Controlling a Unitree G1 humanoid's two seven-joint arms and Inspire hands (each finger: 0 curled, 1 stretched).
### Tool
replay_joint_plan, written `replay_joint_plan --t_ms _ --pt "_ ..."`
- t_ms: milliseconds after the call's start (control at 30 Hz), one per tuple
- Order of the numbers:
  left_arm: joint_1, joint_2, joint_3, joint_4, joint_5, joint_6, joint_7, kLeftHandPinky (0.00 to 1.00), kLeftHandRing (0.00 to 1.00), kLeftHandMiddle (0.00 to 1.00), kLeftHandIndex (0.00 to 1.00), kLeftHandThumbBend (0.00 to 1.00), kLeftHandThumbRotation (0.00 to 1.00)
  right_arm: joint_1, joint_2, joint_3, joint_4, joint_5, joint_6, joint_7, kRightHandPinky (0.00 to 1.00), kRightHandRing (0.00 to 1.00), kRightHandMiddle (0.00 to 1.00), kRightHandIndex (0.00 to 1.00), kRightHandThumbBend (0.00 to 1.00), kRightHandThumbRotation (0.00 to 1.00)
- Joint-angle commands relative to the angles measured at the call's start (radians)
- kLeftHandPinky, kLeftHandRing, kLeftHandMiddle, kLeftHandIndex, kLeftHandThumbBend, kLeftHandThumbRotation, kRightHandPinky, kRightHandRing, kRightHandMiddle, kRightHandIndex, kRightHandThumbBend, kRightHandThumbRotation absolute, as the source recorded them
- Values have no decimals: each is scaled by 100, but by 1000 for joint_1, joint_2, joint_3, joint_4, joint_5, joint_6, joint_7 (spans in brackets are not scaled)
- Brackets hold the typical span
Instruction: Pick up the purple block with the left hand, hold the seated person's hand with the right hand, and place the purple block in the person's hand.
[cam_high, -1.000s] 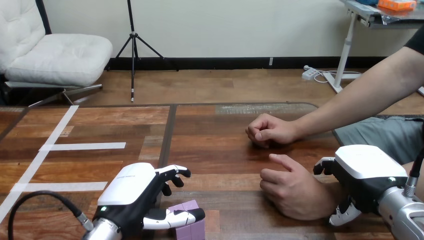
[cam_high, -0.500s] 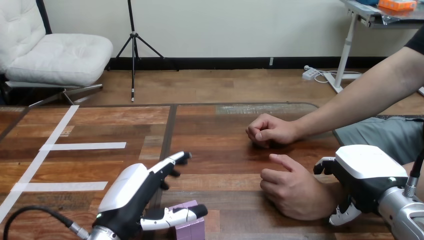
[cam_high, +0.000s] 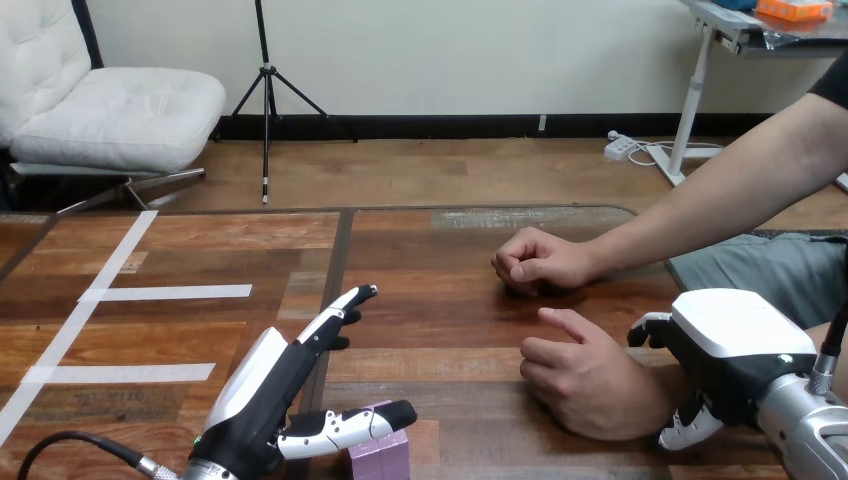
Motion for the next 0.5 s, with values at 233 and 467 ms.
replay_joint_plan --t_ms 233,467 --pt "-44 -23 58 35 -37 -74 11 88 92 95 94 98 64 -30 -13 -13 1 18 -4 -25 79 79 80 79 79 7" --pt "-48 -37 72 61 -30 -110 23 88 92 95 94 98 63 -28 -15 -12 -3 20 -2 -22 80 80 80 79 79 8"
